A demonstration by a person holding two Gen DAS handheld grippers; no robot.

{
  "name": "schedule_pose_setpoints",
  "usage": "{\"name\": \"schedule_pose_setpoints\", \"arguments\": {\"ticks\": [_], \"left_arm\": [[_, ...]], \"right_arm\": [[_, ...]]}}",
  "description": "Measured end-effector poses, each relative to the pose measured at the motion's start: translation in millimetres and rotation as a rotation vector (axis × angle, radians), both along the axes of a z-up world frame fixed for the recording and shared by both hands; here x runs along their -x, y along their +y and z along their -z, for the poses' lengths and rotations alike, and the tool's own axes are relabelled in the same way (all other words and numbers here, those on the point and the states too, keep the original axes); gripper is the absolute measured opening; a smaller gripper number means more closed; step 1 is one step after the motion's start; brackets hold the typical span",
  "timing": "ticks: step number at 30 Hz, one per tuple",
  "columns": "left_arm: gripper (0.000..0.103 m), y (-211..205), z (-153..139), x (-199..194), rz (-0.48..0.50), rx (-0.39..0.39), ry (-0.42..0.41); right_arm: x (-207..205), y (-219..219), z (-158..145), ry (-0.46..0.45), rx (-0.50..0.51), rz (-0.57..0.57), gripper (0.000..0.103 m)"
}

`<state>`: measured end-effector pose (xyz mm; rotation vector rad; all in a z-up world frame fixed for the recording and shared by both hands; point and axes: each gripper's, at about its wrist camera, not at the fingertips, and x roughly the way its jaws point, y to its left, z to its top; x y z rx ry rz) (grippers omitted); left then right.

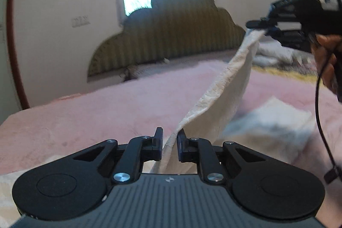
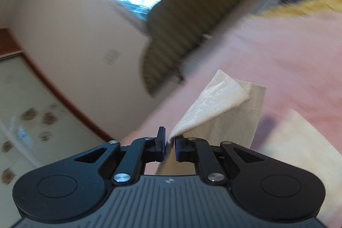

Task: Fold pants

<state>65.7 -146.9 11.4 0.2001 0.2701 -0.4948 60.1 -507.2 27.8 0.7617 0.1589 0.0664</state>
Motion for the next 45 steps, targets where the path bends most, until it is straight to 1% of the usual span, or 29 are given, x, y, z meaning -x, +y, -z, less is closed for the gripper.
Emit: {"name": "schedule_pose_setpoints", "arguments": {"ticks": [1, 2, 3, 4, 6, 7, 8, 9, 10, 13, 15, 18, 22, 26, 28, 29, 30, 31, 32, 33, 34, 35, 36, 37, 39, 41, 42, 43, 45], "left_arm": [[0.017, 4.4, -5.1, 2.3, 0.001, 0.03, -0.021], [0.019, 4.7, -7.1, 4.5, 0.019, 0.03, -0.025], [0.021, -2.4, -4.3, 6.9, 0.057, -0.023, -0.007], [0.02, -11.0, 3.6, 9.6, 0.102, -0.088, 0.027], [0.023, -25.3, 26.1, 13.5, 0.188, -0.169, 0.132], [0.023, -30.7, 39.1, 13.0, 0.22, -0.186, 0.206], [0.023, -33.7, 47.6, 12.1, 0.235, -0.191, 0.261], [0.022, -35.6, 52.6, 11.6, 0.239, -0.19, 0.29], [0.022, -36.4, 55.0, 11.6, 0.238, -0.194, 0.291], [0.022, -36.9, 49.9, 9.3, 0.232, -0.186, 0.275], [0.023, -34.0, 47.0, 4.6, 0.224, -0.173, 0.277], [0.023, -28.4, 48.0, 3.4, 0.23, -0.166, 0.299], [0.022, -27.2, 51.6, 7.0, 0.249, -0.188, 0.303], [0.02, -27.7, 53.4, 6.4, 0.267, -0.196, 0.317], [0.021, -26.2, 51.5, 5.2, 0.292, -0.198, 0.336], [0.027, -23.9, 49.6, 3.7, 0.298, -0.186, 0.351], [0.027, -20.6, 47.5, 1.0, 0.308, -0.165, 0.379], [0.033, -17.3, 45.4, -2.2, 0.315, -0.143, 0.411], [0.04, -13.8, 43.0, -5.5, 0.318, -0.12, 0.445], [0.043, -10.0, 40.4, -8.6, 0.322, -0.094, 0.473], [0.049, -5.4, 36.8, -11.7, 0.323, -0.066, 0.495], [0.055, -0.6, 32.4, -14.4, 0.323, -0.043, 0.515], [0.058, 4.8, 27.6, -17.0, 0.328, -0.019, 0.53], [0.063, 11.5, 22.1, -19.7, 0.331, 0.012, 0.541], [0.064, 26.1, 10.8, -25.2, 0.313, 0.064, 0.556], [0.065, 44.2, 0.6, -32.1, 0.287, 0.117, 0.569], [0.066, 54.5, -3.4, -36.8, 0.261, 0.137, 0.57], [0.067, 63.3, -6.1, -41.9, 0.227, 0.137, 0.571], [0.067, 78.2, -7.7, -55.6, 0.12, 0.08, 0.567]], "right_arm": [[7.0, 5.4, -8.0, -0.063, 0.031, -0.005, 0.009], [15.9, 8.7, -11.4, -0.095, 0.059, 0.008, 0.009], [25.6, 8.2, -8.4, -0.08, 0.077, 0.037, 0.009], [32.6, 4.1, 1.3, -0.038, 0.07, 0.068, 0.009], [45.4, -16.5, 40.4, 0.134, -0.014, 0.146, 0.009], [52.2, -25.8, 60.2, 0.228, -0.053, 0.195, 0.009], [61.2, -33.1, 78.5, 0.296, -0.09, 0.236, 0.009], [71.0, -38.5, 95.7, 0.329, -0.134, 0.25, 0.009], [78.6, -40.9, 107.6, 0.347, -0.169, 0.258, 0.009], [89.9, -42.0, 122.1, 0.366, -0.191, 0.278, 0.009], [91.1, -43.0, 123.4, 0.361, -0.201, 0.276, 0.009], [94.3, -39.1, 122.0, 0.37, -0.164, 0.274, 0.009], [101.2, -38.7, 121.8, 0.39, -0.131, 0.279, 0.009], [103.9, -46.8, 132.5, 0.409, -0.177, 0.28, 0.009], [103.9, -45.0, 127.1, 0.431, -0.156, 0.28, 0.01], [105.1, -43.8, 122.5, 0.445, -0.145, 0.296, 0.01], [106.7, -42.0, 117.3, 0.454, -0.135, 0.328, 0.013], [110.3, -39.2, 111.8, 0.46, -0.113, 0.384, 0.015], [116.5, -36.1, 104.3, 0.463, -0.069, 0.482, 0.022], [122.6, -30.7, 95.9, 0.46, -0.016, 0.589, 0.032], [126.5, -23.0, 86.0, 0.442, 0.046, 0.679, 0.033], [125.3, -12.5, 74.7, 0.391, 0.124, 0.704, 0.033], [117.1, -2.7, 64.6, 0.337, 0.195, 0.638, 0.033], [100.4, 8.1, 55.5, 0.313, 0.266, 0.521, 0.034], [45.7, 40.4, 43.1, 0.355, 0.419, 0.201, 0.045], [-2.0, 78.7, 44.9, 0.376, 0.489, -0.071, 0.045], [-21.1, 97.6, 48.1, 0.396, 0.512, -0.171, 0.045], [-38.0, 117.4, 51.8, 0.424, 0.548, -0.264, 0.045], [-58.9, 155.0, 60.1, 0.463, 0.641, -0.412, 0.045]]}}
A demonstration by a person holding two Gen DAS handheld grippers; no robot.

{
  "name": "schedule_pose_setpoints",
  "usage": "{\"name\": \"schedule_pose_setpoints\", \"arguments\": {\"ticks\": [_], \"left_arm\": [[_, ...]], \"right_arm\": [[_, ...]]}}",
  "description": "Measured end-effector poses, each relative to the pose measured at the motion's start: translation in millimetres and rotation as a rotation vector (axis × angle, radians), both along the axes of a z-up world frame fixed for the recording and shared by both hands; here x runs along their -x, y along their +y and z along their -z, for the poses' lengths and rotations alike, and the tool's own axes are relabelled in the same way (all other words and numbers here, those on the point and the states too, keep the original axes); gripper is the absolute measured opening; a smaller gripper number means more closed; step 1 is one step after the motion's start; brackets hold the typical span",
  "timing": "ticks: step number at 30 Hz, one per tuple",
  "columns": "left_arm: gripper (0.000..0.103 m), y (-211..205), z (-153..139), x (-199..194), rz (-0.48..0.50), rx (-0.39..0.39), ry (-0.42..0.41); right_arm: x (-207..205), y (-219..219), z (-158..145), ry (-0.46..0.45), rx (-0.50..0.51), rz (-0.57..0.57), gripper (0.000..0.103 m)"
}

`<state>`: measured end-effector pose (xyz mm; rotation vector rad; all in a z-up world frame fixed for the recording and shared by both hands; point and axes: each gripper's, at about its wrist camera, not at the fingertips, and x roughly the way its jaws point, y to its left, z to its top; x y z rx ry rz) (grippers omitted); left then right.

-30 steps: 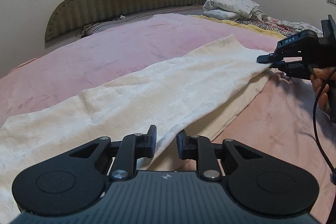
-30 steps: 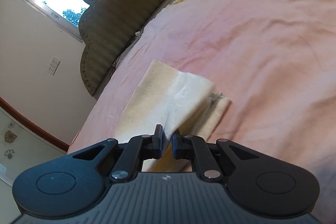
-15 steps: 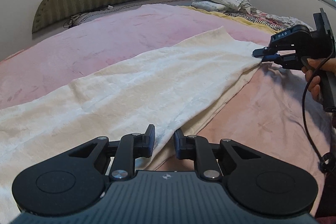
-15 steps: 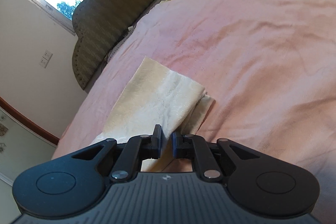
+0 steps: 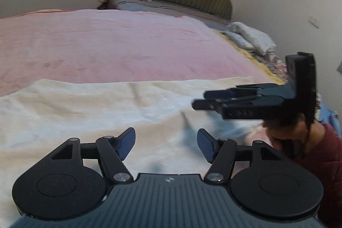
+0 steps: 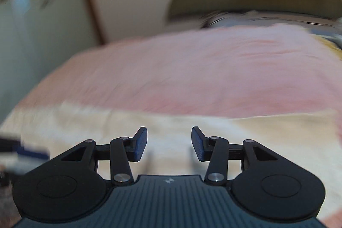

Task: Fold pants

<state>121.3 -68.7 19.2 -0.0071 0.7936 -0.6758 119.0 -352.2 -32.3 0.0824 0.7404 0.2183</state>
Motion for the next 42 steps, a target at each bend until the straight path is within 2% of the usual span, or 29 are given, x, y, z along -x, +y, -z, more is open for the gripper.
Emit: {"name": "schedule_pose_setpoints", "arguments": {"ticks": [2, 5, 7, 9, 10, 11, 12, 14, 16, 18, 20, 21, 23, 25, 27, 30, 32, 34, 36, 38, 40, 42], "left_arm": [[0.067, 7.8, 8.3, -18.5, -0.051, -0.103, 0.011], [0.067, 7.9, 27.7, -48.7, -0.083, -0.178, 0.072], [0.067, 3.9, 37.2, -66.3, -0.128, -0.212, 0.078], [0.072, -5.4, 41.8, -78.6, -0.165, -0.253, 0.008], [0.077, -10.1, 43.6, -85.1, -0.202, -0.297, -0.024], [0.073, -12.0, 42.4, -88.0, -0.233, -0.312, -0.043], [0.073, -11.0, 37.6, -87.7, -0.262, -0.312, -0.064], [0.078, -5.7, 29.6, -77.6, -0.252, -0.282, -0.111], [0.085, -9.5, 29.3, -76.7, -0.241, -0.312, -0.153], [0.085, -17.5, 36.2, -87.2, -0.274, -0.369, -0.149], [0.09, -19.3, 45.8, -103.2, -0.31, -0.387, -0.107], [0.093, -16.6, 47.5, -106.6, -0.34, -0.385, -0.098], [0.09, -5.7, 40.9, -99.4, -0.39, -0.375, -0.097], [0.093, 6.1, 31.3, -83.1, -0.403, -0.362, -0.116], [0.093, 15.7, 24.2, -67.4, -0.41, -0.342, -0.122], [0.093, 28.9, 18.5, -41.2, -0.405, -0.331, -0.109], [0.093, 38.8, 15.9, -23.2, -0.406, -0.358, -0.139], [0.093, 52.5, 13.5, -4.2, -0.426, -0.41, -0.191], [0.093, 73.1, 12.2, 11.2, -0.469, -0.445, -0.237], [0.093, 100.4, 9.2, 23.7, -0.525, -0.446, -0.243], [0.093, 131.0, 4.0, 34.6, -0.594, -0.419, -0.211], [0.093, 161.4, -1.2, 46.5, -0.661, -0.389, -0.182]], "right_arm": [[-11.4, 28.4, 10.3, 0.082, 0.043, -0.138, 0.045], [-26.8, 58.3, 30.2, 0.137, 0.199, -0.201, 0.045], [-43.6, 61.2, 30.0, 0.126, 0.179, -0.185, 0.049], [-64.9, 59.5, 32.9, 0.121, 0.16, -0.176, 0.05], [-74.9, 60.7, 33.7, 0.123, 0.14, -0.174, 0.053], [-82.2, 58.7, 33.0, 0.122, 0.112, -0.167, 0.055], [-85.0, 57.6, 28.2, 0.125, 0.097, -0.151, 0.055], [-80.3, 58.7, 20.5, 0.097, 0.118, -0.131, 0.055], [-68.4, 58.7, 13.7, 0.068, 0.095, -0.151, 0.055], [-74.7, 66.3, 18.4, 0.081, 0.088, -0.162, 0.055], [-86.9, 73.9, 33.8, 0.098, 0.147, -0.133, 0.055], [-90.4, 73.3, 37.5, 0.074, 0.143, -0.113, 0.058], [-91.6, 69.4, 32.0, 0.072, 0.124, -0.045, 0.058], [-78.6, 74.1, 20.9, 0.03, 0.144, -0.044, 0.058], [-62.4, 83.7, 15.3, 0.024, 0.116, -0.123, 0.058], [-50.2, 107.3, 29.6, 0.081, 0.108, -0.255, 0.06], [-49.6, 113.1, 39.5, 0.057, 0.135, -0.258, 0.068], [-53.1, 110.2, 36.7, 0.067, 0.1, -0.214, 0.069], [-46.5, 119.0, 27.2, 0.029, 0.12, -0.192, 0.069], [-36.6, 135.1, 19.4, 0.007, 0.087, -0.255, 0.069], [-27.6, 157.1, 16.9, 0.01, 0.04, -0.351, 0.069], [-16.2, 187.7, 14.6, -0.001, 0.035, -0.441, 0.069]]}}
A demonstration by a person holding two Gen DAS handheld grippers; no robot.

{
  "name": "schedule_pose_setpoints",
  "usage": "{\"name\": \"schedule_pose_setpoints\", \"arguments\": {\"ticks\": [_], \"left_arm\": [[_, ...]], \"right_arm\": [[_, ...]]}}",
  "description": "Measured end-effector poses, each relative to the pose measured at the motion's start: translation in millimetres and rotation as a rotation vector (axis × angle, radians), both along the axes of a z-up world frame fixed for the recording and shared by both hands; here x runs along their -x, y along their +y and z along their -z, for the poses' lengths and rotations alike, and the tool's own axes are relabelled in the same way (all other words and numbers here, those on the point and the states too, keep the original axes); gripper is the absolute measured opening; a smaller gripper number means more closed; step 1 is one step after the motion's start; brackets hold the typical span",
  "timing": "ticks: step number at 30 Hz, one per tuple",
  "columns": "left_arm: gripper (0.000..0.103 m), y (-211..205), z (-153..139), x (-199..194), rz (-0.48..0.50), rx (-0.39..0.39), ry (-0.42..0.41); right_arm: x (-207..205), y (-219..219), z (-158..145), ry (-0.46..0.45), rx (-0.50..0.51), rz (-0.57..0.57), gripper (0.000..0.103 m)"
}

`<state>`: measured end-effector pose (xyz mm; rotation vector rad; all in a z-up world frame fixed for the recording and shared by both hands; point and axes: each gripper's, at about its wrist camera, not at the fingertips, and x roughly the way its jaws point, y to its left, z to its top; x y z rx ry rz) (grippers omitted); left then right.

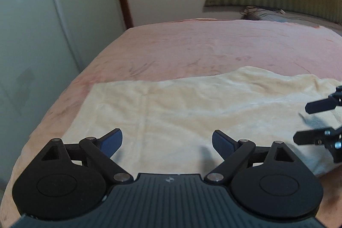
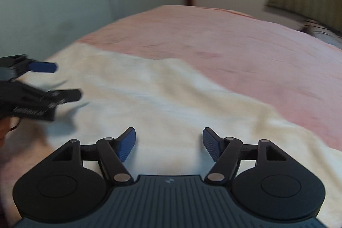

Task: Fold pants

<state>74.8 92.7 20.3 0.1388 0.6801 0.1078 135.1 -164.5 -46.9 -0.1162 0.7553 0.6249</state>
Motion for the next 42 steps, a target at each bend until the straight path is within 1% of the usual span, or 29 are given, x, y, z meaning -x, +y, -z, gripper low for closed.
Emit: {"name": "schedule_pose_setpoints", "arguments": {"ticks": [4, 5, 7, 8, 9, 11, 12, 13, 15, 16, 17, 18, 20, 21, 23, 25, 26, 27, 28, 30, 32, 33, 34, 35, 37, 38, 39, 41, 42], "left_arm": [[0.093, 68.6, -13.0, 28.7, -0.179, 0.107, -0.009], [0.092, 86.7, -15.8, 35.5, -0.223, 0.162, -0.011], [0.09, 116.0, -18.2, 43.5, -0.281, 0.273, -0.013], [0.088, 129.2, -18.1, 44.8, -0.307, 0.337, -0.007], [0.088, 140.1, -18.0, 46.2, -0.329, 0.393, -0.005], [0.086, 156.8, -17.8, 47.7, -0.348, 0.48, -0.013], [0.085, 161.9, -17.4, 46.9, -0.352, 0.512, -0.009], [0.082, 165.1, -16.6, 46.4, -0.356, 0.547, -0.01], [0.076, 170.4, -15.0, 45.7, -0.341, 0.616, -0.022], [0.065, 171.8, -13.1, 44.0, -0.334, 0.644, -0.021], [0.047, 172.0, -11.1, 42.3, -0.328, 0.667, -0.016], [0.043, 172.5, -8.8, 40.8, -0.324, 0.681, -0.007], [0.029, 171.9, -5.0, 40.6, -0.332, 0.682, -0.021], [0.017, 172.3, -3.9, 41.9, -0.326, 0.685, -0.035], [0.013, 173.5, -2.1, 41.3, -0.333, 0.671, -0.054], [0.012, 168.9, 0.2, 35.2, -0.346, 0.592, -0.06], [0.011, 168.3, 5.0, 31.1, -0.363, 0.559, -0.046], [0.011, 168.4, 9.1, 29.7, -0.373, 0.554, -0.032], [0.011, 169.9, 13.2, 29.7, -0.383, 0.557, -0.025], [0.011, 172.7, 12.2, 34.5, -0.385, 0.562, -0.029], [0.012, 173.0, 4.7, 39.9, -0.391, 0.552, -0.037], [0.013, 171.8, 0.1, 41.4, -0.392, 0.53, -0.044], [0.019, 168.6, -5.8, 42.4, -0.394, 0.495, -0.054], [0.019, 164.0, -12.5, 42.5, -0.398, 0.457, -0.068], [0.02, 151.2, -24.8, 40.8, -0.354, 0.418, -0.102], [0.024, 142.3, -30.2, 38.8, -0.32, 0.42, -0.112], [0.03, 133.5, -34.1, 36.5, -0.289, 0.425, -0.121], [0.065, 105.2, -39.3, 26.8, -0.197, 0.406, -0.131], [0.068, 86.0, -38.8, 20.6, -0.148, 0.379, -0.133]], "right_arm": [[22.6, 61.0, -9.3, -0.08, -0.019, -0.19, 0.069], [28.2, 76.9, -11.4, -0.11, -0.019, -0.239, 0.069], [42.9, 114.5, -14.7, -0.208, 0.028, -0.327, 0.068], [48.0, 131.9, -15.0, -0.251, 0.054, -0.357, 0.066], [52.1, 151.1, -15.6, -0.29, 0.074, -0.402, 0.058], [54.0, 181.9, -14.0, -0.304, 0.08, -0.472, 0.049], [54.1, 196.7, -13.0, -0.303, 0.085, -0.5, 0.048], [53.4, 208.3, -11.0, -0.311, 0.1, -0.515, 0.047], [53.5, 227.8, -5.2, -0.338, 0.152, -0.53, 0.033], [52.4, 234.5, -1.9, -0.341, 0.171, -0.535, 0.03], [50.8, 239.2, 1.9, -0.342, 0.187, -0.531, 0.023], [49.2, 241.9, 4.8, -0.341, 0.192, -0.525, 0.015], [48.8, 240.7, 5.2, -0.33, 0.171, -0.509, 0.011], [48.0, 240.3, 3.7, -0.32, 0.158, -0.507, 0.009], [45.9, 242.6, 0.9, -0.292, 0.138, -0.511, 0.009], [46.2, 250.0, 2.5, -0.275, 0.121, -0.514, 0.009], [45.8, 253.9, 5.2, -0.266, 0.124, -0.515, 0.009], [47.7, 259.1, 9.7, -0.245, 0.135, -0.512, 0.01], [46.7, 257.7, 11.4, -0.239, 0.114, -0.497, 0.01], [44.8, 241.0, 4.0, -0.162, 0.031, -0.468, 0.011], [44.0, 205.4, -12.7, -0.088, -0.103, -0.443, 0.011], [45.4, 184.0, -20.8, -0.081, -0.138, -0.411, 0.011], [46.8, 162.7, -27.1, -0.089, -0.147, -0.366, 0.011], [48.0, 138.3, -32.5, -0.107, -0.137, -0.304, 0.012], [48.3, 91.1, -35.5, -0.137, -0.075, -0.167, 0.015], [48.2, 64.9, -33.7, -0.156, -0.023, -0.073, 0.024], [48.5, 40.4, -31.1, -0.163, 0.016, 0.018, 0.035], [50.7, -13.1, -24.4, -0.142, 0.047, 0.19, 0.042], [53.7, -38.5, -20.9, -0.127, 0.04, 0.262, 0.042]]}}
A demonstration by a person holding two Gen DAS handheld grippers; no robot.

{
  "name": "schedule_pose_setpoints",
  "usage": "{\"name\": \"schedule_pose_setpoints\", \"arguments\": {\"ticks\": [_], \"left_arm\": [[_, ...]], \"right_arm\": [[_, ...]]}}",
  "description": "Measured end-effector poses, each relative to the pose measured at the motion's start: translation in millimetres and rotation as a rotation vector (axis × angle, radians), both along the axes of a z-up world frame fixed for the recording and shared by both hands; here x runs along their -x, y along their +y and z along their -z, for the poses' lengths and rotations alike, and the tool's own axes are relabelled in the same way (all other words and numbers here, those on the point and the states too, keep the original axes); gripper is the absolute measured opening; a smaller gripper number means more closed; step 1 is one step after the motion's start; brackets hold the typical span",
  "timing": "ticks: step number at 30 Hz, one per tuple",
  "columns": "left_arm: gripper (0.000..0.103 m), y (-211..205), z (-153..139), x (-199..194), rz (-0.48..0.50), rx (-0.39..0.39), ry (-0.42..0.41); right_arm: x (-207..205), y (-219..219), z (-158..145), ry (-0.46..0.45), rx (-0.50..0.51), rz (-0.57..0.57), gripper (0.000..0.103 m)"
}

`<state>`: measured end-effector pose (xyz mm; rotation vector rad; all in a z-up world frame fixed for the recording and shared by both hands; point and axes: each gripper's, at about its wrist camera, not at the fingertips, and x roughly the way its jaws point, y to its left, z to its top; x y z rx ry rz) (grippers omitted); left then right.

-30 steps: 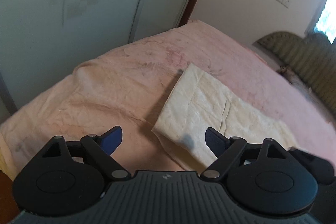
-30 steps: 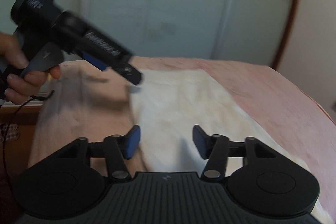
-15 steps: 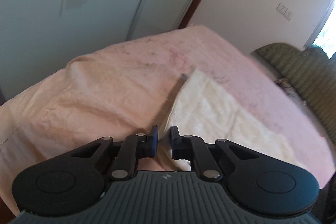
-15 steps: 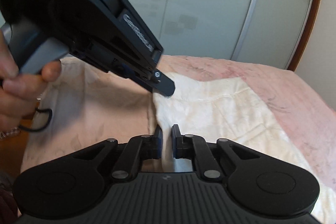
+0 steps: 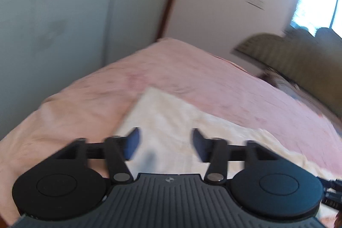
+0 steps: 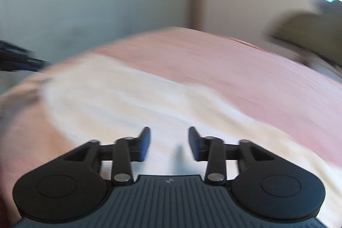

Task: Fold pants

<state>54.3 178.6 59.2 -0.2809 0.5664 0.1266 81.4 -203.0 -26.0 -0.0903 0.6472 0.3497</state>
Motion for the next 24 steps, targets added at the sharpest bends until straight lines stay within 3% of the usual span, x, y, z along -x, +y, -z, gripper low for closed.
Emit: {"name": "schedule_pose_setpoints", "arguments": {"ticks": [2, 5, 6, 8, 10, 13, 15, 18, 21, 24], "left_arm": [[0.069, -38.2, 3.7, -12.1, 0.102, -0.057, -0.004], [0.071, -95.6, 16.5, -30.0, 0.272, -0.134, 0.033], [0.071, -110.7, 20.5, -33.0, 0.296, -0.142, 0.046], [0.071, -138.2, 27.0, -40.4, 0.377, -0.123, 0.068], [0.071, -164.5, 30.8, -49.7, 0.456, -0.108, 0.092], [0.071, -211.3, 34.5, -57.3, 0.559, -0.139, 0.085], [0.071, -244.2, 37.4, -60.0, 0.625, -0.165, 0.066], [0.079, -289.1, 50.3, -59.7, 0.742, -0.219, 0.043], [0.08, -316.9, 74.2, -53.2, 0.841, -0.296, 0.082], [0.078, -327.6, 83.7, -50.8, 0.863, -0.266, 0.102]], "right_arm": [[5.7, -43.2, 9.8, 0.026, -0.006, 0.142, 0.042], [19.3, -90.7, 36.0, 0.107, 0.091, 0.269, 0.045], [32.8, -105.2, 35.3, 0.093, 0.038, 0.277, 0.052], [47.4, -131.0, 28.5, 0.104, -0.029, 0.296, 0.052], [54.0, -158.6, 20.8, 0.075, -0.007, 0.363, 0.052], [35.9, -206.0, 15.9, 0.044, 0.022, 0.459, 0.052], [13.8, -244.9, 21.6, 0.085, -0.019, 0.52, 0.052], [0.4, -271.8, 37.9, 0.174, 0.019, 0.517, 0.052], [18.4, -263.3, 38.8, 0.174, 0.119, 0.433, 0.058], [29.2, -264.7, 29.8, 0.187, 0.152, 0.448, 0.059]]}}
